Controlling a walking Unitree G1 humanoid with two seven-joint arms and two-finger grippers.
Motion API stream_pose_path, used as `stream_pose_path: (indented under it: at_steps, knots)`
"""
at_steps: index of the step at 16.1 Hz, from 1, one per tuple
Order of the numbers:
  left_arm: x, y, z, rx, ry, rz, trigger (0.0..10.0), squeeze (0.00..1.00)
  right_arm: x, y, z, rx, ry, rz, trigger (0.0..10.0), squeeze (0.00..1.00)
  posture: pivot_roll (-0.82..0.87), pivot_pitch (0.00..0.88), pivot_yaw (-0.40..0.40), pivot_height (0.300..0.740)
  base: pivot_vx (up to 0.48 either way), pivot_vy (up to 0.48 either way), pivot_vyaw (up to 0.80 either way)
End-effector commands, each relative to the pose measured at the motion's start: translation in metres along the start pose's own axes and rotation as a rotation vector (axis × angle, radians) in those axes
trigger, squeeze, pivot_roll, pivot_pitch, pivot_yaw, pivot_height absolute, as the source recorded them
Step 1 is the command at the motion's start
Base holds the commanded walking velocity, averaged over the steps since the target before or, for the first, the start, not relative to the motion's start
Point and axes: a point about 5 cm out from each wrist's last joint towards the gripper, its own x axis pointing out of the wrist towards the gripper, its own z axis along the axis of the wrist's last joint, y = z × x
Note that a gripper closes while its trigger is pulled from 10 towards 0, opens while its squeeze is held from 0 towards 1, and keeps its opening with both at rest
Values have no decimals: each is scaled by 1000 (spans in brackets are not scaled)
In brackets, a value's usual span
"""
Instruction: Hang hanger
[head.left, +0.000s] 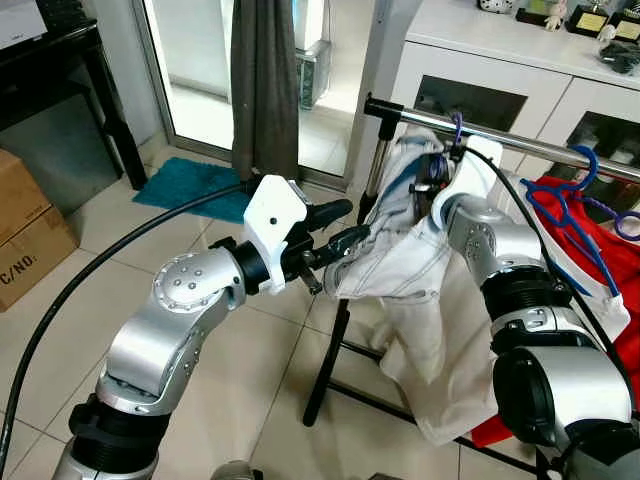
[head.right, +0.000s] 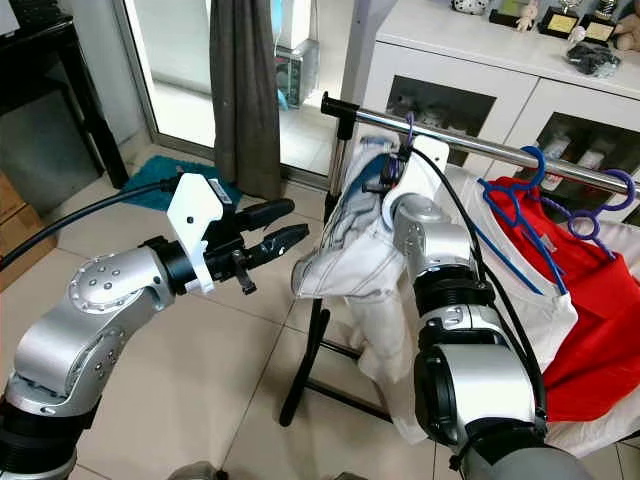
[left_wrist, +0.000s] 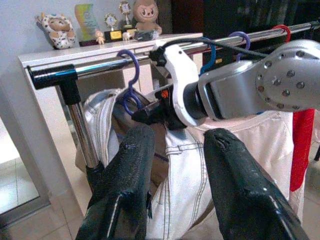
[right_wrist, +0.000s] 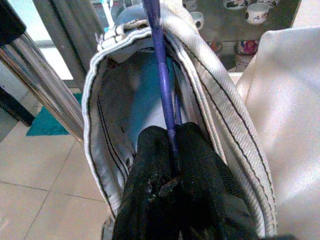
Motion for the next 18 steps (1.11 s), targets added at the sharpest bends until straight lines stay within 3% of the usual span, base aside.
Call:
stream_pose_path:
  at_steps: [1,6,7,8,14,18]
  knots:
    - [4,-4,5,19,-21,-15,10000,0,1,0,5,10,-20,8,10000,0,93,0,-93,740,0,0,0]
    - [6,-1,3,29,-9,-16,10000,0,2,-4,0,14,-29,10,10000,0,83,0,-76,740,0,0,0]
    - [6,0,3,31,-8,-13,10000,0,2,-3,1,25,-47,21,10000,549,83,0,-73,740,0,0,0]
    - [7,1,3,33,-7,-4,10000,0,1,-2,5,37,-79,39,10000,1000,84,0,-72,740,0,0,0]
    - [6,8,-2,46,9,70,10000,0,-9,-6,21,27,-199,67,10000,1000,84,0,-68,740,0,0,0]
    - [-5,19,-26,-10,93,254,10000,0,-43,-17,24,1,-294,167,10000,1000,66,0,-44,740,0,0,0]
